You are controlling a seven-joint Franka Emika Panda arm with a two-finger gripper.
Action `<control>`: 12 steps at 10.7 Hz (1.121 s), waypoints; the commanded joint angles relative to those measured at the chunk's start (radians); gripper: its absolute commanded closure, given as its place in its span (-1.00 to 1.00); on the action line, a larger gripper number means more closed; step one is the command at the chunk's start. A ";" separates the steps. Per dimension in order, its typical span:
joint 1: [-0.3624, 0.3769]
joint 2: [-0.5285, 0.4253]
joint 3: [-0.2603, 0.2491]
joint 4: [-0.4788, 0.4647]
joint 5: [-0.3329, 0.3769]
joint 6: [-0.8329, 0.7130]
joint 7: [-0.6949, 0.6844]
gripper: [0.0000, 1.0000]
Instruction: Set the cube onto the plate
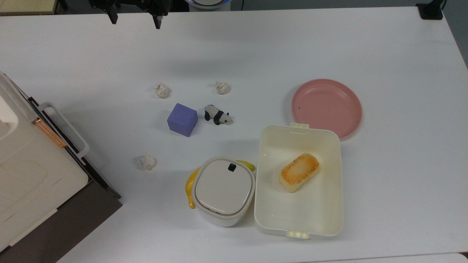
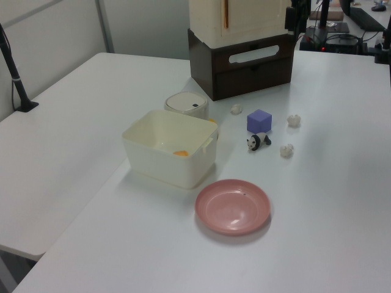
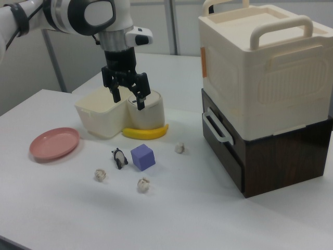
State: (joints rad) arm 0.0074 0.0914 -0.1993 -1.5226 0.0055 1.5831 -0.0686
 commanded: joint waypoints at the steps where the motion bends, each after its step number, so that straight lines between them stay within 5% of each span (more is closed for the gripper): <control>1: 0.031 -0.007 -0.038 -0.041 -0.018 0.008 -0.002 -1.00; 12: 0.051 0.023 -0.038 -0.044 -0.018 0.012 -0.039 -1.00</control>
State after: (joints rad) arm 0.0202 0.1008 -0.2204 -1.5456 0.0023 1.5831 -0.0787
